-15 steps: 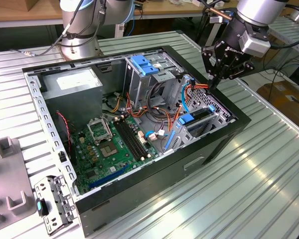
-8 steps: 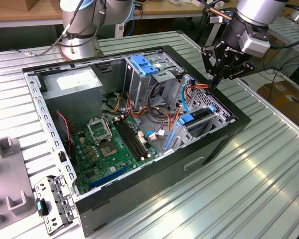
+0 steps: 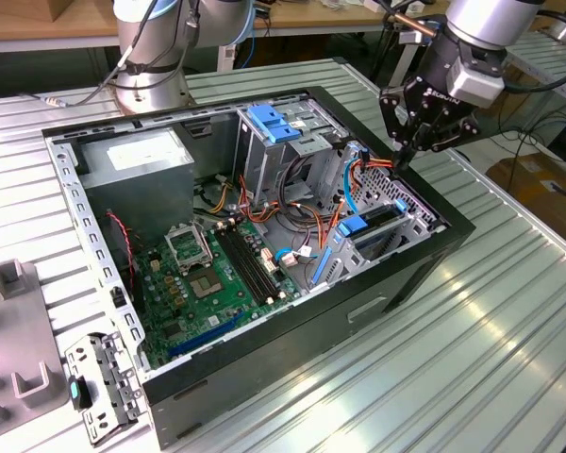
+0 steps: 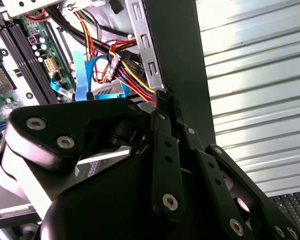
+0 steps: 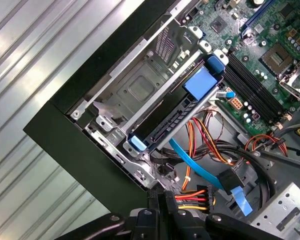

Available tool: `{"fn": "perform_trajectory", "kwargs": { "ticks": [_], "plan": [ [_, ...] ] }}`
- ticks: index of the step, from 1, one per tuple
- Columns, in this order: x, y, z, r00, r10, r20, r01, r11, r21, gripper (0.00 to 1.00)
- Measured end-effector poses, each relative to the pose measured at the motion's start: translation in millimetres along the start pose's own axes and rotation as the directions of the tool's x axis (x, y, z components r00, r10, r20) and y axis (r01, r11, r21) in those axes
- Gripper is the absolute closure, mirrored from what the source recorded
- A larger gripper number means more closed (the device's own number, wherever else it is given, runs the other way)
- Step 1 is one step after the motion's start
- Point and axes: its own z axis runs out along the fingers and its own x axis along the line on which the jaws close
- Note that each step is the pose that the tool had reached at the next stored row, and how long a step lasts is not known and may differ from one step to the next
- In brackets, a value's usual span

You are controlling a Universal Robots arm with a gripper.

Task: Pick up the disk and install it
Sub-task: 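Insert the first disk wire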

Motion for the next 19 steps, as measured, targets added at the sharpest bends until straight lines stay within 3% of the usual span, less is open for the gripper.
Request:
{"fn": "perform_trajectory", "kwargs": {
  "ticks": [2,5,10,15,19],
  "plan": [
    [-0.1,0.0,-0.1,0.9999,0.012,-0.0004,-0.012,0.9999,0.0001,0.84],
    [-0.1,0.0,0.0,0.9978,0.066,-0.0017,-0.066,0.9978,0.0008,0.84],
    [-0.2,0.0,0.0,0.9908,0.135,-0.0034,-0.135,0.9908,0.0019,0.84],
    [-2.1,2.1,0.0,0.9874,0.158,-0.0039,-0.158,0.9874,0.0023,0.84],
    [-2.2,2.1,-0.1,0.9873,0.159,-0.004,-0.159,0.9873,0.0023,0.84]
  ]
}}
